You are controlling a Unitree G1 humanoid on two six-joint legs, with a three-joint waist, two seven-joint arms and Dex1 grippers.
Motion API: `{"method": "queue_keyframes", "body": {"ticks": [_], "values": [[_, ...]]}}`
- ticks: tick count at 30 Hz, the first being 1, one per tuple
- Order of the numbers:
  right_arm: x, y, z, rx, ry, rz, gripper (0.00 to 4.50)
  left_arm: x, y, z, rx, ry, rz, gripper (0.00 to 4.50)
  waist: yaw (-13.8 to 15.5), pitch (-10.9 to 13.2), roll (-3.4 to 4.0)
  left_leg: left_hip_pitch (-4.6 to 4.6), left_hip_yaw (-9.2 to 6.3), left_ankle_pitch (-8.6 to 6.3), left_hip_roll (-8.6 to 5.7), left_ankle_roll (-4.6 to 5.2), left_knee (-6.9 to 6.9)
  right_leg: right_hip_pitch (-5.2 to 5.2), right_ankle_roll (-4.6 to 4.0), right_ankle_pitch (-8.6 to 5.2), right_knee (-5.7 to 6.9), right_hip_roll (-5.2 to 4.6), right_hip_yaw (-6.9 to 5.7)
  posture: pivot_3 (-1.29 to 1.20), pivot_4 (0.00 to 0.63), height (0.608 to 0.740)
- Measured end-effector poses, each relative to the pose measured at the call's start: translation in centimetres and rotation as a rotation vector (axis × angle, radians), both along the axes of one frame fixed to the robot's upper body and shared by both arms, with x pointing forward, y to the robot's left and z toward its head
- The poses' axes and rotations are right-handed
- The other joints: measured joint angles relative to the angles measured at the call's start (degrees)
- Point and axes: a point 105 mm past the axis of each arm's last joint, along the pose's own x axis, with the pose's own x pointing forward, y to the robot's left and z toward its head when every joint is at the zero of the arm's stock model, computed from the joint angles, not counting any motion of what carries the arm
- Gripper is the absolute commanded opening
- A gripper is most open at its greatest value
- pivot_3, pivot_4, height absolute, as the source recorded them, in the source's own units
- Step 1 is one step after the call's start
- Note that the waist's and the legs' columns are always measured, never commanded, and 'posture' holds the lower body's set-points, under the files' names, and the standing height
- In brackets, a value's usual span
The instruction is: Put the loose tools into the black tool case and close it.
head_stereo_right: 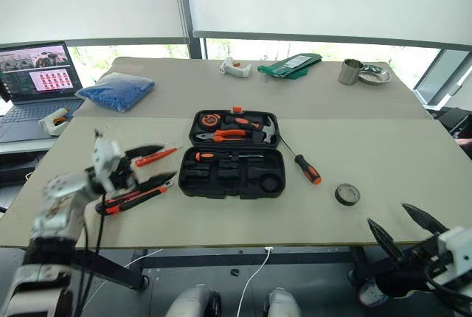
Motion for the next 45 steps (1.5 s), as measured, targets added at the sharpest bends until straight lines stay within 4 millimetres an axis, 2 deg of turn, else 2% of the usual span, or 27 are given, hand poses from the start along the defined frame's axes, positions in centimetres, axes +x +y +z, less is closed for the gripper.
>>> {"method": "queue_keyframes", "body": {"ticks": [3,5,11,15,19,23,24,25,28,33,35,37,39,41,43,45], "values": [[0.1,0.3,-0.4,-0.013,0.009,0.004,4.5,-1.9,1.0,-0.2,0.02,0.008,-0.011,4.49,0.0,0.05,0.13,0.07,-0.02,-0.05,0.0,-0.09,0.0,-0.09,-0.01,-0.01,-0.02,-0.13,0.0,0.0,0.15,0.74],[0.8,1.3,0.0,-0.011,0.004,0.039,4.5,-2.7,1.5,0.2,-0.001,0.005,-0.004,4.49,-0.11,0.06,0.19,0.21,0.0,-0.07,0.0,-0.11,-0.03,-0.1,-0.01,-0.01,-0.02,-0.26,0.03,0.0,0.15,0.74],[7.4,4.3,4.3,-0.035,0.033,0.157,4.5,-3.8,1.5,0.9,-0.039,0.025,-0.008,4.49,-0.65,0.05,0.47,0.3,0.16,-0.07,-0.02,-0.1,-0.06,-0.17,-0.03,0.0,0.01,-0.31,0.1,0.0,0.15,0.74],[11.6,6.3,6.0,-0.12,0.172,0.215,4.5,-4.0,1.0,0.8,-0.052,0.021,-0.015,4.49,-0.52,0.05,0.47,0.17,0.27,-0.05,-0.04,-0.06,-0.11,-0.18,-0.07,0.01,0.04,-0.24,0.04,0.0,0.15,0.74],[15.1,7.8,5.2,-0.169,0.364,0.196,4.5,-3.7,0.1,0.7,-0.078,0.023,-0.028,4.49,-0.26,0.04,0.45,-0.19,0.26,0.18,-0.06,0.42,-0.11,-0.41,-0.37,0.14,0.04,-0.19,-0.08,0.0,0.15,0.74],[17.5,9.3,3.6,-0.163,0.494,0.199,4.5,-3.1,-1.2,1.3,-0.1,0.005,-0.06,4.49,-0.36,0.04,0.44,-0.59,0.34,0.18,-0.14,0.48,-0.03,-0.67,0.02,0.46,0.04,-0.15,-0.08,0.0,0.15,0.74],[17.9,9.6,3.1,-0.163,0.522,0.199,3.99,-3.1,-1.3,1.3,-0.101,0.004,-0.064,4.5,-0.47,0.04,0.44,-0.59,0.36,0.16,-0.13,0.5,-0.01,-0.67,0.05,0.47,0.03,-0.12,-0.07,0.0,0.15,0.74],[18.3,9.9,2.6,-0.158,0.553,0.197,3.73,-3.0,-1.5,1.3,-0.102,0.002,-0.07,4.5,-0.55,0.04,0.44,-0.6,0.41,0.15,-0.13,0.52,-0.01,-0.67,0.07,0.48,0.02,-0.12,-0.06,0.0,0.15,0.74],[18.6,9.9,1.1,-0.18,0.627,0.192,2.69,-3.1,-1.9,1.5,-0.098,-0.004,-0.083,4.5,-0.52,0.04,0.44,-0.61,0.46,0.14,-0.14,0.54,-0.01,-0.68,0.13,0.48,0.0,-0.13,-0.04,0.0,0.15,0.74],[19.1,10.5,1.0,-0.146,0.619,0.194,1.04,-3.3,-2.3,2.0,-0.089,-0.028,-0.099,4.5,-0.71,0.04,0.44,-0.6,0.51,0.15,-0.07,0.52,0.02,-0.7,0.19,0.53,0.02,-0.1,-0.03,0.0,0.15,0.74],[19.2,10.1,1.2,-0.126,0.604,0.17,1.04,-3.4,-2.5,2.2,-0.086,-0.037,-0.105,4.5,-0.72,0.04,0.44,-0.6,0.54,0.16,-0.05,0.5,0.02,-0.74,0.23,0.55,0.03,-0.1,-0.02,0.0,0.15,0.74],[19.1,9.0,1.7,-0.098,0.572,0.104,1.04,-3.5,-2.5,2.3,-0.09,-0.041,-0.103,4.5,-0.58,0.04,0.45,-0.6,0.56,0.16,-0.06,0.5,0.02,-0.76,0.22,0.55,0.04,-0.11,0.0,0.0,0.15,0.74],[18.8,7.8,2.6,-0.088,0.513,0.042,1.04,-3.5,-2.5,2.4,-0.1,-0.048,-0.095,4.5,-0.46,0.04,0.45,-0.61,0.56,0.15,-0.06,0.51,0.02,-0.76,0.21,0.56,0.02,-0.11,0.02,0.0,0.15,0.74],[18.6,7.2,4.5,-0.088,0.416,0.014,1.04,-3.5,-2.3,2.9,-0.121,-0.059,-0.064,4.5,-0.55,0.04,0.45,-0.61,0.59,0.15,-0.05,0.51,0.01,-0.78,0.21,0.57,0.02,-0.11,0.04,0.0,0.15,0.74],[18.7,8.5,6.7,-0.129,0.292,0.087,1.04,-3.5,-1.8,3.0,-0.133,-0.066,-0.029,4.5,-1.22,0.04,0.46,-0.58,0.64,0.16,0.0,0.5,0.0,-0.81,0.37,0.48,0.02,-0.03,0.1,0.0,0.15,0.74],[18.8,11.0,8.8,-0.195,0.179,0.24,1.04,-3.6,-1.5,2.6,-0.136,-0.052,-0.005,4.5,-2.07,0.05,0.47,-0.56,0.65,0.18,0.04,0.47,-0.01,-0.84,0.5,0.41,0.04,0.04,0.14,0.0,0.15,0.74]]}}
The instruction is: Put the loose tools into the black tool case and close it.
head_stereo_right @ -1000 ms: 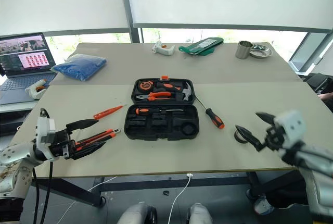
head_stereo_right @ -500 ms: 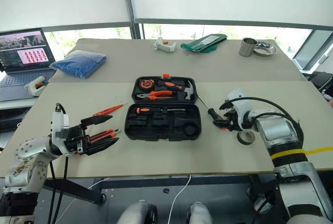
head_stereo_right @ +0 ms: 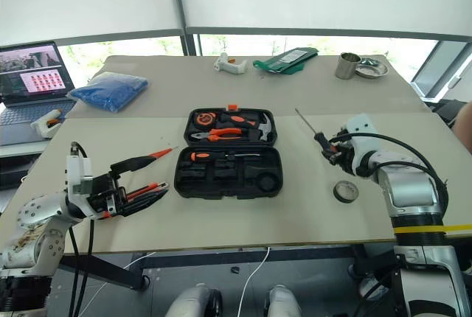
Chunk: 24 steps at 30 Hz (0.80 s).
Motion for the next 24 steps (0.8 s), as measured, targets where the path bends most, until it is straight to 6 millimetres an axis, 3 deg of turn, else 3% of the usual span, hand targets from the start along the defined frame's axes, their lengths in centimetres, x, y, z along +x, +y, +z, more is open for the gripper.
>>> {"method": "queue_keyframes", "body": {"ticks": [4,6,9,16,24], "values": [[0.0,5.8,2.5,-0.161,-0.1,0.351,1.04,0.1,0.6,-0.5,0.006,0.01,0.044,4.5,-0.48,0.0,0.0,0.12,0.0,0.04,0.14,-0.06,0.01,0.03,-0.06,0.03,0.06,0.12,0.03,0.0,0.15,0.74],[0.3,7.5,2.4,-0.243,-0.09,0.457,1.04,0.3,1.0,-0.9,0.016,0.018,0.071,4.5,-0.41,0.0,0.0,0.13,0.03,0.04,0.14,-0.06,0.01,0.01,-0.1,0.05,0.05,0.12,0.05,0.0,0.15,0.74],[0.9,9.5,0.4,-0.348,-0.022,0.574,1.04,0.5,1.2,-1.2,0.019,0.028,0.091,4.5,0.23,0.01,-0.01,0.07,0.05,0.03,0.11,-0.05,0.01,0.02,-0.24,0.13,0.0,0.09,0.05,0.0,0.15,0.74],[1.7,10.7,-3.1,-0.464,0.075,0.621,1.04,0.3,1.0,-1.3,0.029,0.027,0.104,4.5,0.24,0.01,0.0,-0.04,0.12,0.01,0.02,-0.07,-0.01,-0.04,-0.43,0.26,-0.04,0.0,0.05,0.0,0.15,0.74],[1.3,11.6,-4.5,-0.494,0.095,0.661,1.04,-0.2,1.1,-1.9,0.037,0.053,0.116,4.5,0.02,0.02,0.01,0.0,0.11,0.07,0.11,-0.19,-0.01,-0.11,-0.46,0.28,0.07,0.07,0.01,0.0,0.15,0.74]]}}
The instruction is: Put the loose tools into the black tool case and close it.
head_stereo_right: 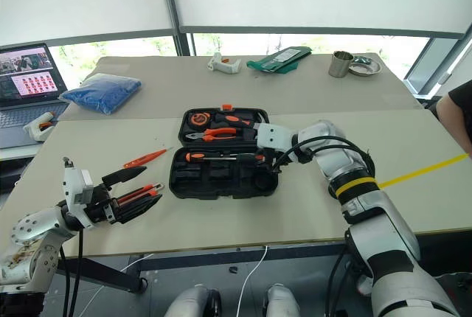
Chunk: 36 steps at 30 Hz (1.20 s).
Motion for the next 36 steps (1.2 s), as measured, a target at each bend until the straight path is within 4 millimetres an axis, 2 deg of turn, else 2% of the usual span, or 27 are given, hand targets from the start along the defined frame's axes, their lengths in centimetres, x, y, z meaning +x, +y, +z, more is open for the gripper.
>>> {"method": "queue_keyframes", "body": {"ticks": [11,13,14,15,17,18,22,23,25,26,27,29,30,34,36], "values": [[0.7,-0.2,-0.3,-0.047,-0.02,-0.014,1.04,0.0,-0.3,0.5,0.014,-0.008,-0.002,4.5,0.05,0.0,0.0,0.02,0.01,0.03,0.0,-0.05,-0.02,-0.01,-0.05,0.02,0.01,0.02,0.0,0.0,0.15,0.74],[0.7,-0.2,-0.3,-0.056,-0.021,-0.006,2.04,0.0,-0.2,0.5,0.016,-0.009,0.0,4.5,0.08,0.0,0.0,0.02,0.02,0.03,0.0,-0.05,-0.01,0.0,-0.05,0.02,0.01,0.02,0.0,0.0,0.15,0.74],[0.8,-0.2,-0.2,-0.061,-0.037,0.008,2.38,0.0,-0.2,0.5,0.018,-0.009,0.0,4.5,0.08,0.0,0.0,0.02,0.01,0.03,0.0,-0.05,-0.01,0.0,-0.05,0.02,0.01,0.02,0.0,0.0,0.15,0.74],[0.8,-0.2,0.0,-0.061,-0.048,0.017,2.52,0.0,-0.2,0.5,0.019,-0.009,0.001,4.5,0.06,0.0,0.0,0.02,0.01,0.03,0.0,-0.05,-0.01,0.0,-0.04,0.02,0.0,0.02,0.0,0.0,0.15,0.74],[0.9,0.1,0.5,-0.064,-0.081,0.055,3.31,0.1,-0.3,0.5,0.02,-0.011,-0.001,4.5,-0.01,0.0,0.0,0.02,0.01,0.03,0.01,-0.05,-0.03,-0.02,-0.05,0.02,0.01,0.03,0.0,0.0,0.15,0.74],[0.8,0.2,0.8,-0.064,-0.096,0.075,3.48,0.1,-0.3,0.6,0.021,-0.012,-0.002,4.5,-0.03,0.0,0.0,0.02,0.02,0.04,0.01,-0.05,-0.04,-0.02,-0.04,0.02,0.01,0.04,0.0,0.0,0.15,0.74],[0.1,0.7,2.1,-0.03,-0.108,0.187,3.48,0.1,-0.4,0.6,0.021,-0.013,-0.001,4.5,-0.07,0.01,0.01,0.02,0.04,0.05,0.01,-0.07,-0.06,-0.02,-0.05,0.02,-0.02,0.05,0.01,0.0,0.15,0.74],[-0.2,0.8,3.1,0.026,-0.094,0.216,3.48,0.2,-0.4,0.6,0.021,-0.012,0.0,4.5,-0.06,0.01,0.01,0.02,0.04,0.05,0.02,-0.07,-0.06,-0.01,-0.05,0.02,-0.01,0.05,0.01,0.0,0.15,0.74],[-0.4,1.1,4.7,0.154,-0.074,0.221,2.9,0.2,-0.4,0.6,0.02,-0.012,0.004,4.5,-0.04,0.01,0.01,0.02,0.02,0.05,0.05,-0.07,-0.05,0.02,-0.06,0.03,-0.02,0.07,0.01,0.0,0.15,0.74],[-0.4,1.4,5.6,0.234,-0.06,0.21,2.78,0.2,-0.4,0.6,0.02,-0.013,0.006,4.5,-0.06,0.01,0.01,0.03,0.02,0.05,0.06,-0.07,-0.05,0.03,-0.07,0.03,-0.02,0.07,0.0,0.0,0.15,0.74],[-0.3,1.7,6.4,0.313,-0.046,0.186,2.41,0.2,-0.4,0.6,0.019,-0.013,0.009,4.5,-0.05,0.01,0.01,0.04,0.01,0.05,0.07,-0.07,-0.05,0.04,-0.07,0.03,0.0,0.08,0.0,0.0,0.15,0.74],[0.0,2.3,6.6,0.392,-0.031,0.141,1.75,0.3,-0.4,0.5,0.016,-0.014,0.018,4.5,-0.04,0.01,0.02,0.05,0.02,0.05,0.11,-0.08,-0.05,0.03,-0.08,0.04,0.0,0.08,0.0,0.0,0.15,0.74],[0.1,2.5,6.0,0.418,-0.02,0.115,1.36,0.4,-0.4,0.4,0.02,-0.014,0.026,4.5,0.0,0.0,0.01,0.05,0.01,0.05,0.12,-0.08,-0.05,0.04,-0.08,0.03,0.01,0.08,-0.01,0.0,0.15,0.74],[0.1,3.1,1.6,0.446,0.065,0.02,0.04,0.6,-0.6,-0.3,0.036,0.002,0.044,4.5,0.17,0.01,0.02,0.04,0.06,0.05,0.05,-0.09,-0.05,0.01,-0.08,0.03,0.01,0.05,0.01,0.0,0.15,0.74],[0.3,3.2,0.3,0.427,0.079,-0.016,0.04,0.7,-0.6,-0.7,0.045,0.014,0.05,4.5,0.0,0.01,0.02,0.04,0.08,0.07,0.06,-0.11,-0.06,-0.03,-0.08,0.03,0.04,0.05,0.01,0.0,0.15,0.74]]}}
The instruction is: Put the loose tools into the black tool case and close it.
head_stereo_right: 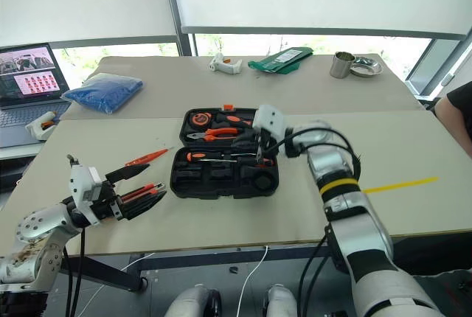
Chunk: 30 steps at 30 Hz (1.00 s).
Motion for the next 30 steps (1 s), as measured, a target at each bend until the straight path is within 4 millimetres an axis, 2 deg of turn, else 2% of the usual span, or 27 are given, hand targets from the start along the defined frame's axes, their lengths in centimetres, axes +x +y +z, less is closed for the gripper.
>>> {"method": "queue_keyframes", "body": {"ticks": [7,17,22,24,26,29,30], "values": [[-0.1,0.2,-2.0,-0.093,-0.007,0.014,0.04,0.1,0.0,-0.1,0.006,0.002,0.009,4.5,-0.15,-0.01,0.0,0.02,-0.01,0.01,0.05,-0.02,-0.01,0.03,0.0,-0.01,0.01,0.06,0.0,0.0,0.15,0.74],[0.3,1.8,-2.6,-0.118,0.057,-0.003,0.04,0.1,0.2,-0.4,0.021,0.01,0.018,4.5,-0.35,-0.03,0.01,0.38,0.02,0.1,0.54,-0.28,-0.04,0.19,-0.09,-0.04,0.0,0.5,0.06,0.0,0.15,0.74],[0.2,2.2,-2.2,-0.1,0.077,-0.001,0.04,0.0,0.6,-0.5,0.02,0.016,0.039,4.5,-0.31,-0.04,-0.02,0.6,0.03,0.19,0.6,-0.61,-0.35,0.14,-0.34,-0.19,0.15,0.54,0.07,0.0,0.15,0.74],[-0.2,2.1,-2.0,-0.057,0.083,0.019,0.59,-0.1,1.0,-0.5,0.009,0.017,0.058,4.5,-0.28,-0.04,-0.02,0.59,0.03,0.29,0.61,-0.57,-0.48,0.06,-0.5,-0.25,0.23,0.54,0.06,0.0,0.15,0.74],[-1.2,1.6,-1.0,0.026,0.07,0.065,0.99,-0.5,2.0,-0.2,-0.021,0.014,0.09,4.5,-0.11,-0.03,-0.03,0.51,0.04,0.31,0.59,-0.61,-0.66,-0.09,-0.79,-0.15,0.28,0.53,0.08,0.0,0.15,0.74],[-2.5,-0.4,2.0,0.12,-0.024,0.103,2.12,-1.5,4.4,0.2,-0.054,0.005,0.175,4.5,0.15,-0.03,-0.03,0.47,0.02,0.22,0.56,-0.66,-0.71,-0.17,-0.75,-0.25,0.42,0.52,0.06,0.0,0.15,0.74],[-3.5,-1.2,3.1,0.177,-0.072,0.114,2.45,-2.0,5.4,0.1,-0.054,0.011,0.208,4.5,0.18,-0.05,-0.06,0.5,0.02,0.14,0.57,-0.7,-0.73,-0.14,-0.76,-0.32,0.4,0.52,0.04,0.0,0.15,0.74]]}}
